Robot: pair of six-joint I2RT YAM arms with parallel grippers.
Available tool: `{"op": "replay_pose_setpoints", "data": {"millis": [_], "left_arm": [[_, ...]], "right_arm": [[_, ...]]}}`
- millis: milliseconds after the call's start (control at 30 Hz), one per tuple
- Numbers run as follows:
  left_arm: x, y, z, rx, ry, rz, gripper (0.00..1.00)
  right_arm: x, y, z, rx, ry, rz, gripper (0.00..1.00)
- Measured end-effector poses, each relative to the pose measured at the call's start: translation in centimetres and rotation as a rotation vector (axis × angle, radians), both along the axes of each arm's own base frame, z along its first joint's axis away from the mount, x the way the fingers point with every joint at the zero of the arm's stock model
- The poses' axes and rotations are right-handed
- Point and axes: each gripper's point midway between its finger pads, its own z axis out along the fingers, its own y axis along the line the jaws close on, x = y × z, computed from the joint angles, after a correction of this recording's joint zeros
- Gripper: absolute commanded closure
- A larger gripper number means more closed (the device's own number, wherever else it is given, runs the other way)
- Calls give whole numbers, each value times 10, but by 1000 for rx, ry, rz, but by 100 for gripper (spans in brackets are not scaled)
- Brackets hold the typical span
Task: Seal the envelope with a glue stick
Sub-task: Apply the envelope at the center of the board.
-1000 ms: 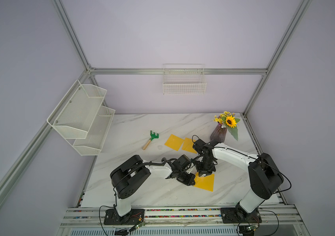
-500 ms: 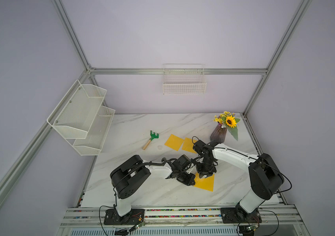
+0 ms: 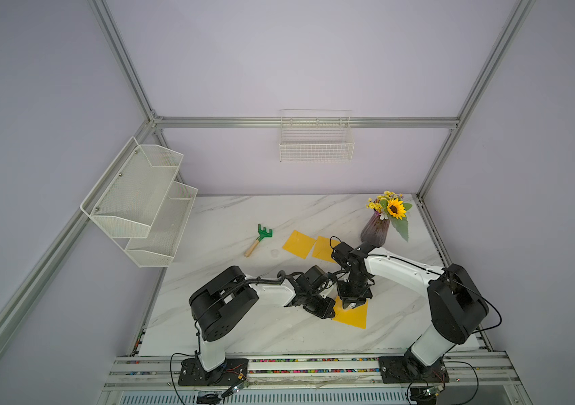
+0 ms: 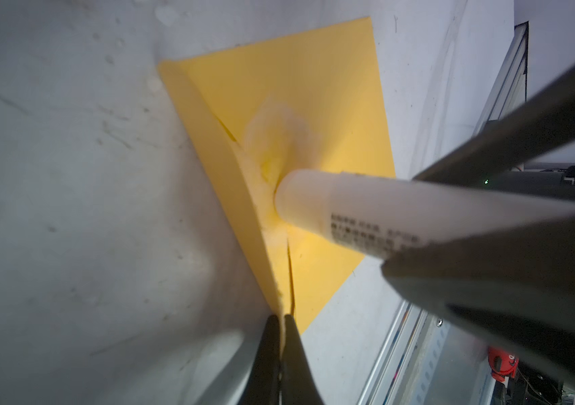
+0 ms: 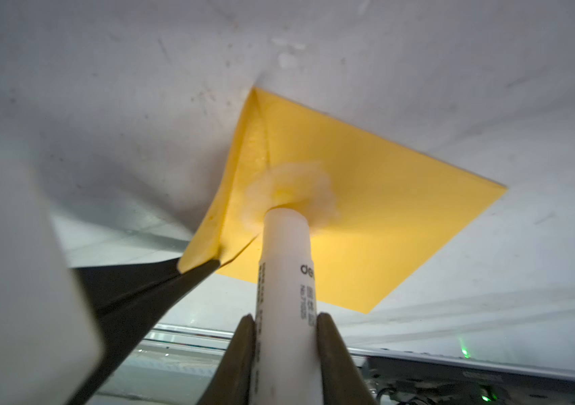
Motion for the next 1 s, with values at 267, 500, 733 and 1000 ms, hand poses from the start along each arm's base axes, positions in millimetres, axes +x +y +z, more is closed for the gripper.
{"op": "replay_pose_setpoints", "data": {"millis": [267, 500, 733, 1000], "left_arm": [[0, 0, 0, 0, 0, 0, 100], [0, 0, 0, 0, 0, 0, 100], [0, 0, 0, 0, 1, 0, 100], [0, 0, 0, -1, 1, -1, 100]], "right_arm": [[4, -14, 0, -116, -28, 34, 100], [-1, -6, 0, -64, -1, 27, 100], [-3, -10, -1, -103, -5, 48, 100], [-5, -5, 0, -85, -5, 51, 100]]}}
